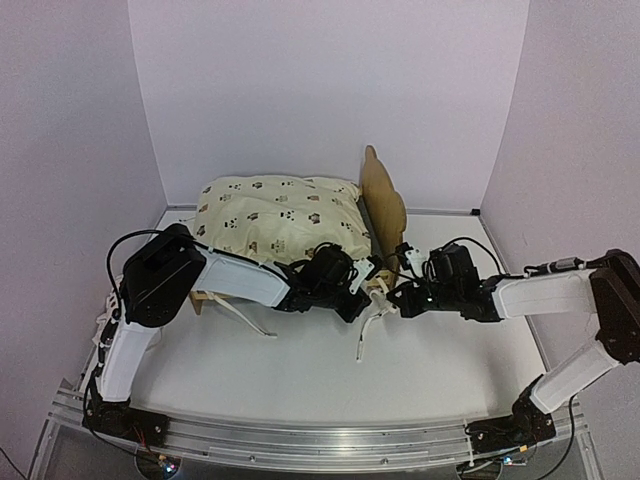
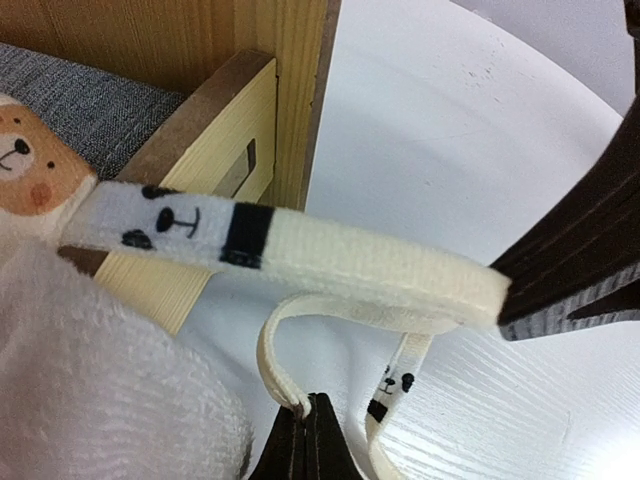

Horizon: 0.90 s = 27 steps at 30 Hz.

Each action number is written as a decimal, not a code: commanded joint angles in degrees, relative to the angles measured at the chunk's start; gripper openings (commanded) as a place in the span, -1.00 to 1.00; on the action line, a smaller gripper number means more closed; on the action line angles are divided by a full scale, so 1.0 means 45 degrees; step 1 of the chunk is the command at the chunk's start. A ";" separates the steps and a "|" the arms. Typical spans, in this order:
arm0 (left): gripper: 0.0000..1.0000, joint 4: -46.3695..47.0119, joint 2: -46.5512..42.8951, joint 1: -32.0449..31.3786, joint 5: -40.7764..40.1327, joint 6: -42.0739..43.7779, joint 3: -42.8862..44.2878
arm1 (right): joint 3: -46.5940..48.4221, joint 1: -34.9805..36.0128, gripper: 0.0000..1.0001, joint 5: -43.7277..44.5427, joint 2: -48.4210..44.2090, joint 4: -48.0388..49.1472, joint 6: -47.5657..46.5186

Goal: Set up the pet bed

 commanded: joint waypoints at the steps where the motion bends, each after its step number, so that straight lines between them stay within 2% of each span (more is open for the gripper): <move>1: -1.00 -0.0153 -0.0933 0.0017 0.0076 -0.0045 0.0247 | -0.0429 0.0049 -1.00 -0.0731 -0.1021 -0.0517 0.0555; 12: -1.00 -0.0582 -0.1302 -0.0182 0.0148 0.0082 0.0030 | -0.1223 0.0827 -1.00 -0.0593 -0.2210 -0.0933 0.1193; 16: -1.00 -0.0595 -0.1233 -0.0212 0.0019 0.0116 0.0116 | -0.1156 0.1130 -1.00 0.0054 -0.2326 -0.1102 0.1001; 19: -1.00 -0.0997 -0.0937 -0.0212 -0.0382 0.0170 0.0573 | -0.0831 0.1131 -1.00 0.1388 -0.2179 -0.1249 0.0927; 20: -1.00 -0.1123 -0.0892 -0.0212 -0.0514 0.0180 0.0659 | -0.0741 0.1137 -0.95 0.1798 -0.2022 -0.1299 0.0872; 22: -1.00 -0.1181 -0.0953 -0.0202 -0.0671 0.0184 0.0547 | -0.0482 0.1132 -0.64 0.2497 -0.1651 -0.1319 0.0745; 25: -1.00 -0.1166 -0.1240 -0.0212 -0.0936 0.0105 0.0019 | 0.0197 0.1136 -0.46 0.3106 -0.0772 -0.1320 0.0482; 27: -1.00 -0.1128 -0.1442 -0.0212 -0.1020 0.0007 -0.0350 | 0.0650 0.1108 -0.43 0.3369 -0.0207 -0.1290 0.0378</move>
